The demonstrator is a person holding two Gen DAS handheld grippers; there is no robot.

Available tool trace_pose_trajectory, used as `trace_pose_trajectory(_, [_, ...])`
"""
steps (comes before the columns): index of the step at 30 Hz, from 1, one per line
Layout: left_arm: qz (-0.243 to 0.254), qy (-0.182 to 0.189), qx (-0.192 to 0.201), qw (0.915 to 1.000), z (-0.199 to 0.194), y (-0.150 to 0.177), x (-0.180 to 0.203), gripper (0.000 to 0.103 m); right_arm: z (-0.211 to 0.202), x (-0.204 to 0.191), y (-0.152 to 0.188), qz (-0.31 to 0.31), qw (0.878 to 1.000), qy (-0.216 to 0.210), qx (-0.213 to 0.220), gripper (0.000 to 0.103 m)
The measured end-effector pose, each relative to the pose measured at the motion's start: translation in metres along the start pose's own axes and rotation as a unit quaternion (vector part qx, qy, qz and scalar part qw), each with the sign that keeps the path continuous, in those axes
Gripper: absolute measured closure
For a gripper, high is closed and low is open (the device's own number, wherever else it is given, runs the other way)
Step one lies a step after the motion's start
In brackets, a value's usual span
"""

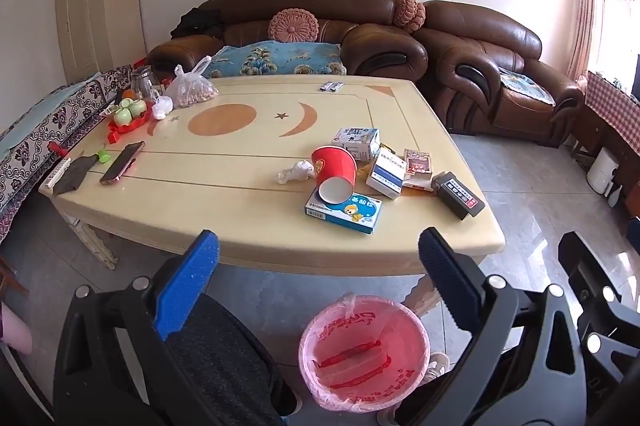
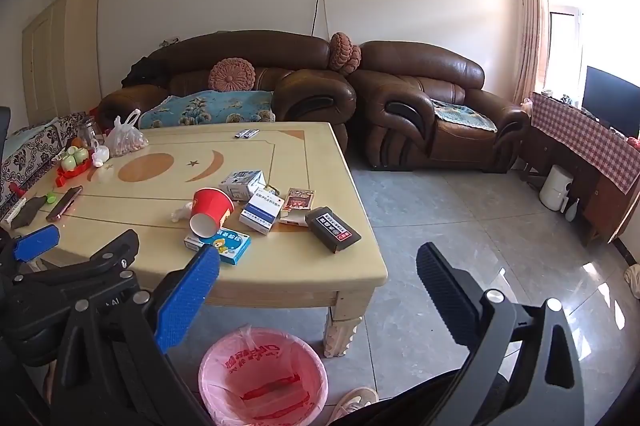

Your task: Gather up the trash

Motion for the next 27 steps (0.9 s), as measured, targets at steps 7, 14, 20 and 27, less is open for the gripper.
trace_pose_trajectory(7, [0.002,-0.002,0.006,1.0000,-0.0014,0.0000,-0.0007,0.005,-0.0054,-0.0024,-0.0063,-0.002,1.000,-0.001,-0.002,0.006])
trace_pose_trajectory(14, [0.005,-0.006,0.005,1.0000,-0.0042,-0.0028,-0.0003,0.005,-0.0035,-0.0051,-0.0072,-0.002,1.000,-0.003,-0.004,0.006])
trace_pose_trajectory(20, [0.003,-0.006,0.002,1.0000,-0.0008,-0.0025,-0.0023,0.005,-0.0035,-0.0051,-0.0061,-0.002,1.000,-0.003,-0.003,0.006])
trace_pose_trajectory(27, [0.002,-0.009,0.003,1.0000,0.0006,-0.0017,-0.0026,0.005,-0.0030,-0.0078,-0.0064,-0.003,1.000,-0.004,-0.004,0.006])
Point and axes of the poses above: each gripper's, at about its wrist camera, not at the fingertips, and z roughly the way its jaws point, x to its right, y to its underside, the point moved 8 cm from there along z, roughly the way its jaws point, and after that the axes turned 2 degrees about y, right-handed, at the moved point
